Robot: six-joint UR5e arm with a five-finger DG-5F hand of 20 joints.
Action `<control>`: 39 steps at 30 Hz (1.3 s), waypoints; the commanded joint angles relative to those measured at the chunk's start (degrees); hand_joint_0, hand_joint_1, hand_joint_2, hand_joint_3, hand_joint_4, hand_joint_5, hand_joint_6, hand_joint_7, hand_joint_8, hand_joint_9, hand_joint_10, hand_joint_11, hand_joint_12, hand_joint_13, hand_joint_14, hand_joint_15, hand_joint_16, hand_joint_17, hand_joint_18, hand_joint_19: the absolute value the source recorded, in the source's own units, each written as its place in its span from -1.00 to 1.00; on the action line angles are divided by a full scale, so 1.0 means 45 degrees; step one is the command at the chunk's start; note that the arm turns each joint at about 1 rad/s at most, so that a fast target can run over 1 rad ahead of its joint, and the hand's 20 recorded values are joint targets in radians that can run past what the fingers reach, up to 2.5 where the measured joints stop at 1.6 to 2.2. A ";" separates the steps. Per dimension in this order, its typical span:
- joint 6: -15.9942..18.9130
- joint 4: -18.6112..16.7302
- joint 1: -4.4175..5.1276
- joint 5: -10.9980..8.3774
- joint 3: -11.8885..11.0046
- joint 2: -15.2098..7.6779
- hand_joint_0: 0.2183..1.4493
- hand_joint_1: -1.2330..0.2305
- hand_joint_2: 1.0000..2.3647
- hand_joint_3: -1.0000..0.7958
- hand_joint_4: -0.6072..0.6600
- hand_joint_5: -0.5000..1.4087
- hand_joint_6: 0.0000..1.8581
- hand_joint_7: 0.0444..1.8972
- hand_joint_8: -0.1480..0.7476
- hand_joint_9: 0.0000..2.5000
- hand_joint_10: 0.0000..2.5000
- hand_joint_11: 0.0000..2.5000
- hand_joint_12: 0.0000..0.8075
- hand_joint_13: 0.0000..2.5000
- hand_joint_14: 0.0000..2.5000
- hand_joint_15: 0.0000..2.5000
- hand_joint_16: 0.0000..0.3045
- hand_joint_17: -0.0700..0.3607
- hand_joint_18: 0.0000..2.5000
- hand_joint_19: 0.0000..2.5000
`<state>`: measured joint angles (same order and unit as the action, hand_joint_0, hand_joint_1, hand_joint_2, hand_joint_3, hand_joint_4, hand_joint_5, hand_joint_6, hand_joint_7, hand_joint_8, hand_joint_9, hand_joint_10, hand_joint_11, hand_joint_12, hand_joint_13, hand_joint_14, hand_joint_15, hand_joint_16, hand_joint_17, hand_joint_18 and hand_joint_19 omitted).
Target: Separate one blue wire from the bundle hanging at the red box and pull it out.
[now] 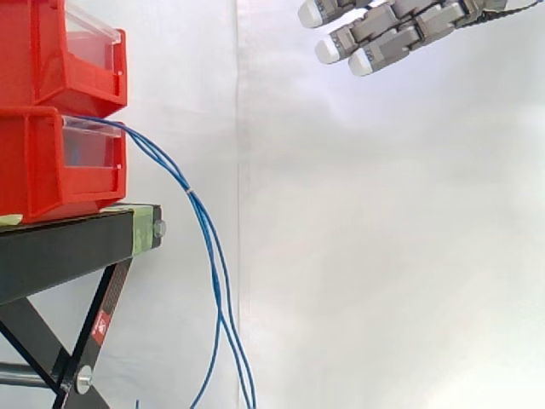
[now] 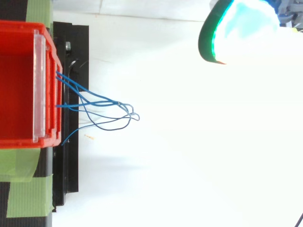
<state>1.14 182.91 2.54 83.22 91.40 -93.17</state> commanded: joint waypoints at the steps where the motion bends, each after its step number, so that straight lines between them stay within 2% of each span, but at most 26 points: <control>1: 0.0000 -0.0022 0.0002 -0.0017 0.0000 -0.0019 -0.63 0.26 -1.00 -0.44 0.24 -0.74 -0.46 -0.34 -0.05 -0.82 -1.00 -1.00 -0.04 -0.98 -1.00 -0.89 -0.52 0.08 -1.00 -1.00; 18: 0.0000 -0.0003 0.0002 -0.0017 0.0000 0.0000 -0.59 0.19 -1.00 -0.44 0.28 -0.72 -0.46 -0.32 -0.03 -0.75 -1.00 -1.00 -0.05 -0.93 -1.00 -0.89 -0.55 0.05 -1.00 -1.00; 27: -0.0059 0.0017 0.0002 -0.0017 0.0000 0.0000 -0.56 0.03 -1.00 -0.44 0.29 -0.70 -0.46 -0.24 -0.02 -0.71 -1.00 -0.99 -0.06 -0.89 -1.00 -0.88 -0.57 0.02 -1.00 -0.99; 31: -0.0645 0.0271 0.0002 -0.0037 0.0000 -0.0078 -0.56 -0.09 -1.00 -0.44 0.31 -0.70 -0.46 -0.16 -0.02 -0.69 -1.00 -0.94 -0.05 -0.84 -1.00 -0.87 -0.57 0.01 -1.00 -0.97; 32: -0.0977 0.0446 0.0002 -0.0017 0.0000 -0.0136 -0.56 -0.11 -1.00 -0.44 0.32 -0.70 -0.46 -0.14 -0.02 -0.69 -1.00 -0.93 -0.04 -0.83 -1.00 -0.86 -0.57 0.00 -1.00 -0.96; 33: -0.1641 0.0837 0.0002 -0.0037 0.0000 -0.0273 -0.56 -0.13 -1.00 -0.44 0.32 -0.69 -0.46 -0.12 -0.02 -0.68 -1.00 -0.92 -0.04 -0.83 -1.00 -0.86 -0.57 0.00 -0.98 -0.95; 39: -0.3457 0.1540 0.0002 -0.0056 0.0000 -0.0840 -0.54 -0.28 -1.00 -0.44 0.35 -0.67 -0.46 0.00 0.01 -0.62 -1.00 -0.91 -0.01 -0.75 -1.00 -0.87 -0.59 -0.02 -0.83 -0.95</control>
<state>-9.37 188.14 2.55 83.04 91.41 -95.72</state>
